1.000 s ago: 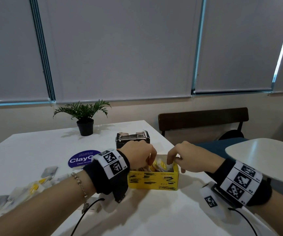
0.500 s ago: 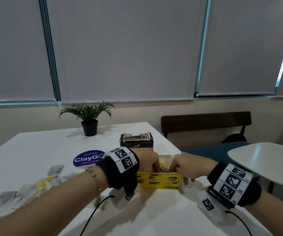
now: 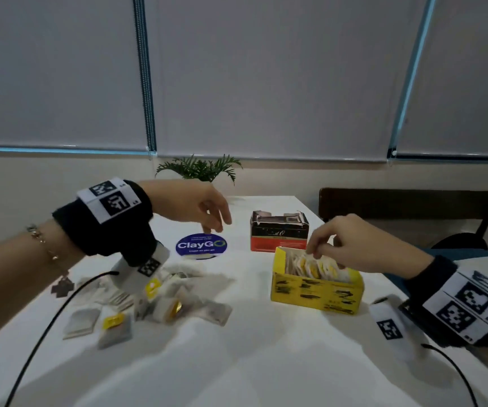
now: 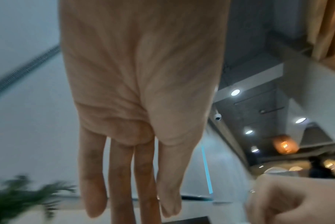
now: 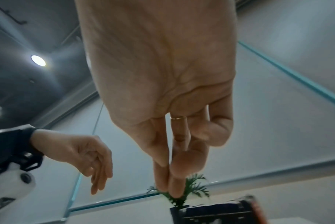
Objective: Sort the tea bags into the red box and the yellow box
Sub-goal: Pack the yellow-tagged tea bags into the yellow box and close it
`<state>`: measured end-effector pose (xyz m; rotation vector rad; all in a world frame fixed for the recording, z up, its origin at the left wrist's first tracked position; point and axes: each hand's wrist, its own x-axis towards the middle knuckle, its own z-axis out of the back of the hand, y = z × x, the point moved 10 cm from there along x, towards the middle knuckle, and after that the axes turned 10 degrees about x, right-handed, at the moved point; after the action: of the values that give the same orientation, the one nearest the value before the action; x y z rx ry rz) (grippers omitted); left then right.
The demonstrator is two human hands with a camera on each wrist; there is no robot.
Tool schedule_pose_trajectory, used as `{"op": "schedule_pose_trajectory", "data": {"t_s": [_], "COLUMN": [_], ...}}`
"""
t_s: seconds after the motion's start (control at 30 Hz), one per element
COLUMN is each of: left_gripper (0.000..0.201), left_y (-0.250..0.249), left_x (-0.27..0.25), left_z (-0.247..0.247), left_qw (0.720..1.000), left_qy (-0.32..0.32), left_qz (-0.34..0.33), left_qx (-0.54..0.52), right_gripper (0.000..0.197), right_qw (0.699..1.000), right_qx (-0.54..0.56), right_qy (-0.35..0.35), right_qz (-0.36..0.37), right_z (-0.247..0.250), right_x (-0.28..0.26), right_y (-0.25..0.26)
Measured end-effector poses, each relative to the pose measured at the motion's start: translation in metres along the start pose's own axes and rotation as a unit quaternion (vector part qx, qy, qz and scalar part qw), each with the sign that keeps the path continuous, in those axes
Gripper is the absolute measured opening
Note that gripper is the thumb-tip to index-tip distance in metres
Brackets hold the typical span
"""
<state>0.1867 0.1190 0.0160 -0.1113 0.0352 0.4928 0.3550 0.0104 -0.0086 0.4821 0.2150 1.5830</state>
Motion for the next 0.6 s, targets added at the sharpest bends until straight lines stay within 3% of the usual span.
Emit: {"op": "schedule_pose_trajectory", "data": {"t_s": [0.2,0.33,0.47,0.6], "left_gripper": [0.021,0.024,0.027,0.030], "left_y": [0.083,0.110,0.120,0.115], "left_x": [-0.083,-0.121,-0.142,-0.150], "left_z": [-0.042,-0.077,-0.102,-0.119], "left_qw": [0.986,0.974,0.970,0.972], "left_qy": [0.076,0.087,0.082,0.076], "left_qz": [0.131,0.192,0.223,0.219], "left_qx": [0.066,0.077,0.056,0.037], "right_gripper": [0.017,0.032,0.043,0.034], "right_qw": [0.989,0.976,0.971,0.964], "right_qx": [-0.006,-0.046,-0.076,-0.131], "right_qy": [0.121,0.194,0.221,0.227], "right_qz": [0.083,0.090,0.058,0.046], "right_z": [-0.073,-0.128,-0.161,-0.177], "right_x": [0.020,0.037,0.053,0.060], "right_y": [0.078,0.104,0.113,0.116]}}
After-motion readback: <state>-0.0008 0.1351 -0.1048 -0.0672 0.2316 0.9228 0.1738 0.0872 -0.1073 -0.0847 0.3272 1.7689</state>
